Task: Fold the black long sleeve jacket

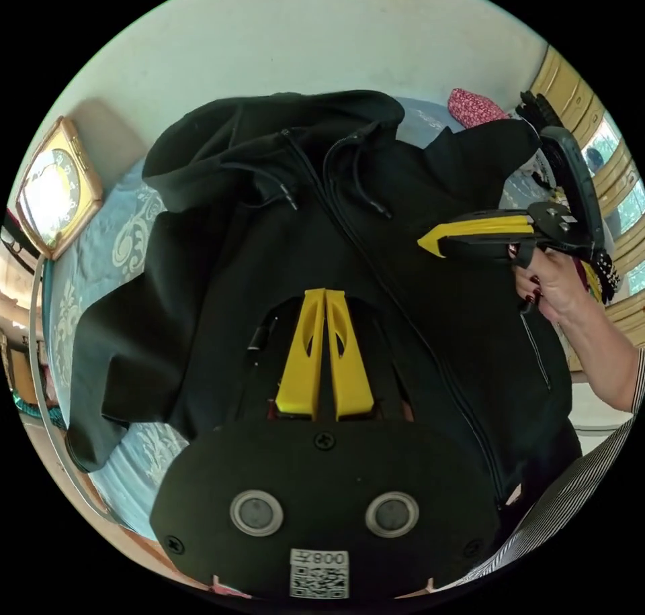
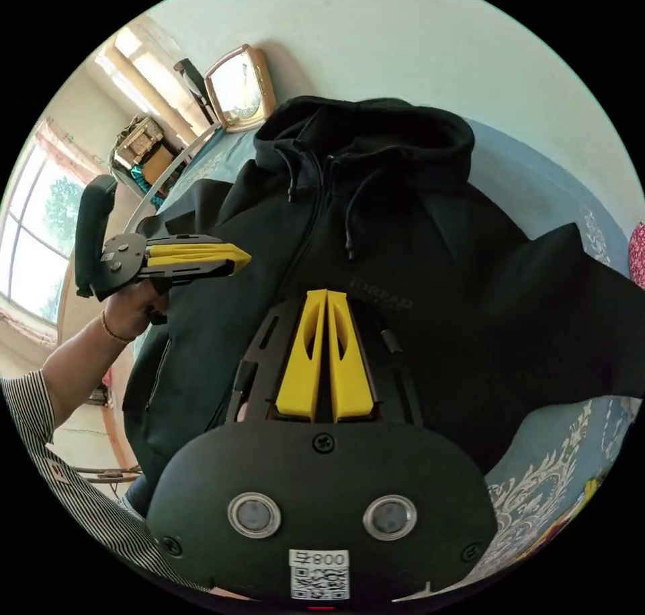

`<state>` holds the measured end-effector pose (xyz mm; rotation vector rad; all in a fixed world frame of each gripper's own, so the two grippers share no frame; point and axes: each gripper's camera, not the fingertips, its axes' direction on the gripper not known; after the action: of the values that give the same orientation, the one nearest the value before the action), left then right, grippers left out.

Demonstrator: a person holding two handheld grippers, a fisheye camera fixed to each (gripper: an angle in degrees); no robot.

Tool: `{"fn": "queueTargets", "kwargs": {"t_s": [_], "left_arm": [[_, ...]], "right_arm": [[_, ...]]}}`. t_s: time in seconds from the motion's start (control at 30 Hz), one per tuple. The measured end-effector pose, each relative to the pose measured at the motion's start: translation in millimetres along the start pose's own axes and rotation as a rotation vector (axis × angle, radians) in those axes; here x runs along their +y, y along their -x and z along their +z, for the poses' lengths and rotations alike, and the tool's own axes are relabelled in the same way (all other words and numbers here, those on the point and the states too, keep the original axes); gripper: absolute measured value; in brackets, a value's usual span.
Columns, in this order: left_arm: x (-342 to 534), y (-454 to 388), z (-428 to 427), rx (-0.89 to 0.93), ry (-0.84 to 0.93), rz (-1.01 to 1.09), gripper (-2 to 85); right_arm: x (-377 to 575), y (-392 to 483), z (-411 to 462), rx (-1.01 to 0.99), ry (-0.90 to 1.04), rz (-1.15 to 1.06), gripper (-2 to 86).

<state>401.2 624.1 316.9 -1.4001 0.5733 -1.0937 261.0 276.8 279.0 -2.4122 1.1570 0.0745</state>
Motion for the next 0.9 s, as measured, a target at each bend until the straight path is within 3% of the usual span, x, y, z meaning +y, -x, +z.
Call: {"fn": "queueTargets", "kwargs": {"t_s": [0.17, 0.4, 0.5, 0.63, 0.73, 0.9], "left_arm": [[-20, 11, -2, -0.074, -0.040, 0.036, 0.1], [-41, 67, -4, 0.017, -0.060, 0.036, 0.3], [-36, 98, -27, -0.039, -0.162, 0.001, 0.9], [-51, 172, -70, -0.125, -0.342, -0.105, 3.1], [-94, 228, -82, -0.195, -0.324, -0.124, 6.3], [-164, 311, -78, -0.258, -0.273, -0.208, 7.7]], "right_arm": [[-9, 6, 15, -0.009, -0.013, -0.023, 0.1], [-26, 10, 26, -0.041, 0.012, -0.075, 0.3], [-26, 6, 12, -0.035, -0.008, -0.078, 0.9], [-34, -7, -46, 0.029, -0.238, -0.055, 4.4], [-66, -9, -77, 0.137, -0.334, -0.089, 6.5], [-118, -10, -75, 0.295, -0.277, -0.146, 7.9]]}}
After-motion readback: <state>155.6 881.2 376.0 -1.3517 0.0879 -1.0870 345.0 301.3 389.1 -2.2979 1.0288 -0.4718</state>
